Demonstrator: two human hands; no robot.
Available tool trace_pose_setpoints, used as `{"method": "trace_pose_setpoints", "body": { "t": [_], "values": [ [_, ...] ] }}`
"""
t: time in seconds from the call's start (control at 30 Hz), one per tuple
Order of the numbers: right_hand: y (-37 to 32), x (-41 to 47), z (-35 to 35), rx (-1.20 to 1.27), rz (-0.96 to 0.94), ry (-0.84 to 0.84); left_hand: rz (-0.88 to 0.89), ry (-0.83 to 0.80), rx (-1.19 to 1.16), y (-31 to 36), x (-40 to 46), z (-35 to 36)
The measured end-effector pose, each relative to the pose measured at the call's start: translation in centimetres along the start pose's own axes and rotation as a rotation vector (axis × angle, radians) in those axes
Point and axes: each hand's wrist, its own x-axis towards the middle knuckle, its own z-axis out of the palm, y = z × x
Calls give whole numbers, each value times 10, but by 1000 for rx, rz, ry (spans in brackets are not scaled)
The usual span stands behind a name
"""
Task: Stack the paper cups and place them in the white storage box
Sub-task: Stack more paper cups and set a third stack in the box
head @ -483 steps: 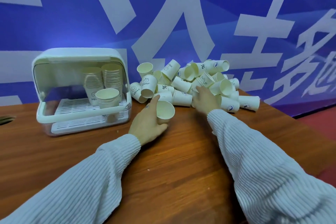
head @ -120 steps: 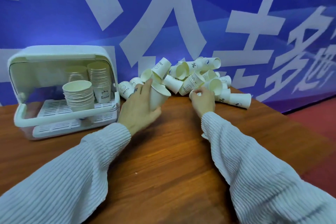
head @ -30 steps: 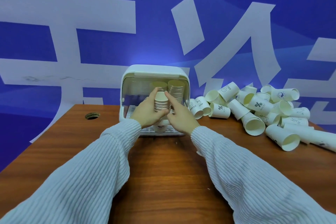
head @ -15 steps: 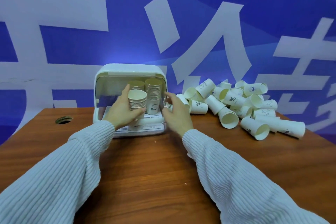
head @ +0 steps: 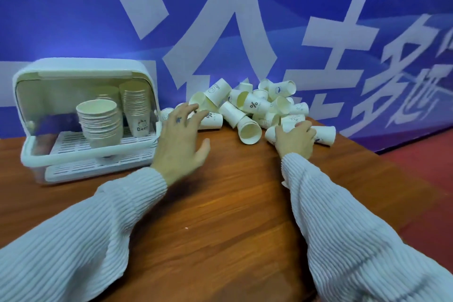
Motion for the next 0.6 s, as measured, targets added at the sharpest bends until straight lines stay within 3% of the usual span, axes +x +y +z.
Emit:
{"method": "trace_pose_setpoints", "body": {
  "t": [0.13, 0.3, 0.4, 0.47, 0.53, 0.6],
  "values": [
    [21, 6, -6, 133, 128, -277, -31, -163, -81, 37, 3, 36],
    [20, -11, -17, 429, -34, -305, -33, -292, -79, 60, 9, 68],
    [16, -26, -30, 677, -160, -595, -79, -343, -88, 76, 16, 88],
    [19, -26, -37, 722, -191, -703, -127, -354, -87, 86, 14, 102],
    [25, -15, -43, 658, -169, -589, -184, -380, -94, 90, 9, 114],
    [41, 14, -43, 592, -49, -297, -241, -411, -176, 92, 3, 122]
  ]
}}
